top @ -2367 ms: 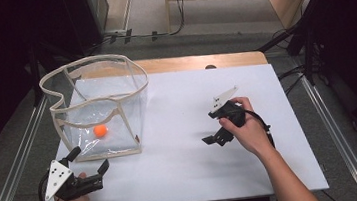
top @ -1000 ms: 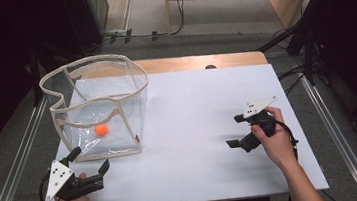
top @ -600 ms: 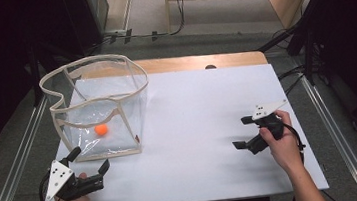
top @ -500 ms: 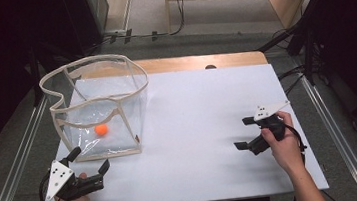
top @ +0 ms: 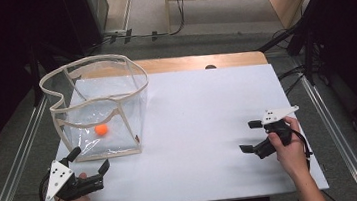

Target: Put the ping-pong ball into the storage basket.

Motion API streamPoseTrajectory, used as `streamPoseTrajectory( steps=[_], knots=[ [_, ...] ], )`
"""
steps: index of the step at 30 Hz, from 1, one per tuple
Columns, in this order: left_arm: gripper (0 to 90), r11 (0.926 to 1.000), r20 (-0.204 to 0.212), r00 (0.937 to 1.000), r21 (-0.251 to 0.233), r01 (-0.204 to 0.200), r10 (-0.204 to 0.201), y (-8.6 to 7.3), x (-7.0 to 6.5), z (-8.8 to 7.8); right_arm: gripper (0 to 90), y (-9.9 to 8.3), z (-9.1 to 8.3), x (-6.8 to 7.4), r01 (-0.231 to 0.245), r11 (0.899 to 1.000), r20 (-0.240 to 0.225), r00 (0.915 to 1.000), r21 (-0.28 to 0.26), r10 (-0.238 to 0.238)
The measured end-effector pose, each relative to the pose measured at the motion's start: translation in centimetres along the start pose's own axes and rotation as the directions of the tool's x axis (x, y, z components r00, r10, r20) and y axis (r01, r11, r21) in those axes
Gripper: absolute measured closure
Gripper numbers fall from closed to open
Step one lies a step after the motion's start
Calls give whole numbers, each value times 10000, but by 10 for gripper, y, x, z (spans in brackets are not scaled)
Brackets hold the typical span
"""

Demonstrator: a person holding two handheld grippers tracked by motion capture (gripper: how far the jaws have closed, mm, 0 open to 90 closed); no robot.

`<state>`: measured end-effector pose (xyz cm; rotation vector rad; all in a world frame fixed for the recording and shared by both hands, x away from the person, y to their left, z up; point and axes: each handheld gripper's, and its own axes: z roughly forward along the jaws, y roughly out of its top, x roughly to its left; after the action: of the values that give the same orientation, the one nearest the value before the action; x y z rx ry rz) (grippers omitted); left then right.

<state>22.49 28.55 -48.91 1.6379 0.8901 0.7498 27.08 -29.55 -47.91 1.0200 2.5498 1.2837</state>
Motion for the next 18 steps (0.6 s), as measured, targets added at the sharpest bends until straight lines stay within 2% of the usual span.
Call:
streamPoseTrajectory(
  steps=[5, 9, 18],
  knots=[
    [0, 10000, 0, 10000, -8, 21, -21, 0, 0, 0, 0, -7, -4, -1, -236, 9996, -45, 9997, -152, 236],
    [0, 10000, 2, 10000, -15, 21, -21, 0, 0, 0, 0, -12, -8, -1, -245, 9991, 17, 9997, -345, 245],
    [0, 10000, 17, 10000, -46, 73, -73, 0, 1, 0, 0, -24, -17, -1, -263, 9932, 14, 9996, -1131, 266]
  ],
)
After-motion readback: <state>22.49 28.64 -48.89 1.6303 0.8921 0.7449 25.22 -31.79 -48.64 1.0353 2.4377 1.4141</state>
